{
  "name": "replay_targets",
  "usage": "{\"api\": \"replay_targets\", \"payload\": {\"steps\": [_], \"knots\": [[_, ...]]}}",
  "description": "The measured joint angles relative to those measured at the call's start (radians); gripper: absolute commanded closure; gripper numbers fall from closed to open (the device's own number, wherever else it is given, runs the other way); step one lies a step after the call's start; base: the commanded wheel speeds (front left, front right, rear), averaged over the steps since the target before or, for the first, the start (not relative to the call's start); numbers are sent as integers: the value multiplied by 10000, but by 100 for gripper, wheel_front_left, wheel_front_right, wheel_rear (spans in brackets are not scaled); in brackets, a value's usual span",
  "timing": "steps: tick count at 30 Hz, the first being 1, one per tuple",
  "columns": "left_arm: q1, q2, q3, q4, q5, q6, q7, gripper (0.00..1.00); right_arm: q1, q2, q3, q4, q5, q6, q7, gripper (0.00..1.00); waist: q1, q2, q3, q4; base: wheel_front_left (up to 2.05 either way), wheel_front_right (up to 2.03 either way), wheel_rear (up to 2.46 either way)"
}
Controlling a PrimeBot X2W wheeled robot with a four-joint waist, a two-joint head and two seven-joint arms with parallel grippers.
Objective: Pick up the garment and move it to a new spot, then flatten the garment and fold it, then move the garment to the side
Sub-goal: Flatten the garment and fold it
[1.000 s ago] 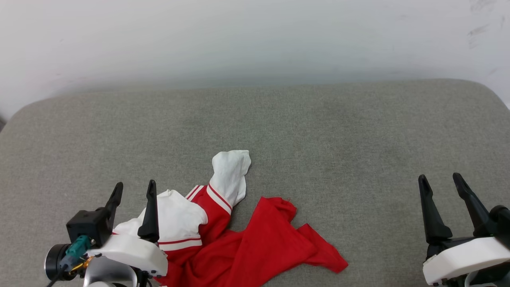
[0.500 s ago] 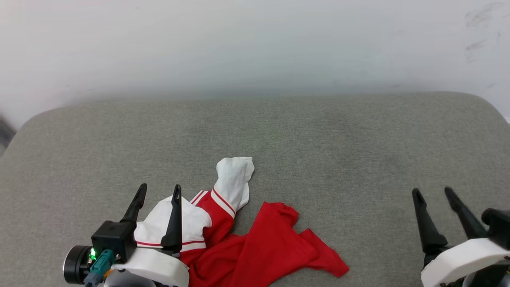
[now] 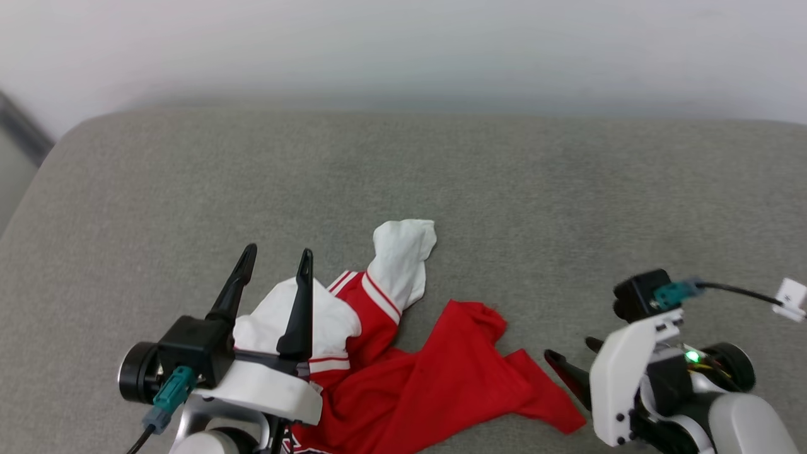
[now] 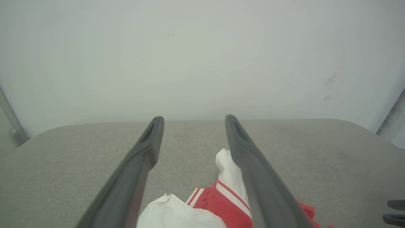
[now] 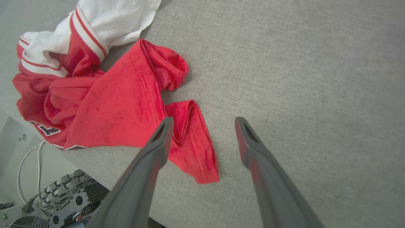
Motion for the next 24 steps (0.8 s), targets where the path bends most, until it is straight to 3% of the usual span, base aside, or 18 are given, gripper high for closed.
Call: {"api": "replay_targets", "payload": {"steps": [13,14,15,16,17,24], "knots": [[-746,-314,-167,439,-2,-159,-449,0,-1569,-525,2376,2456,1009,2,746,0,1,0,1263,976,0,0,0],[-746,-324,-153,460,-10,-134,-472,0,-1622,-570,2474,2560,1080,2,790,22,0,0,1283,1009,0,0,0],[-745,-322,-146,479,-17,-128,-481,0,-1688,-587,2541,2638,1158,0,832,62,0,0,1287,1018,0,0,0],[-743,-324,-134,508,-42,-113,-487,0,-1721,-616,2610,2694,1210,0,840,88,1,0,1271,1012,0,0,0],[-728,-320,-119,535,-77,-90,-518,0,-1732,-633,2673,2755,1260,0,838,100,1,0,1238,998,0,0,0],[-515,-247,29,562,-180,12,-545,0,-1962,-819,2299,2715,1488,8,290,100,1,0,963,683,0,0,0]]}}
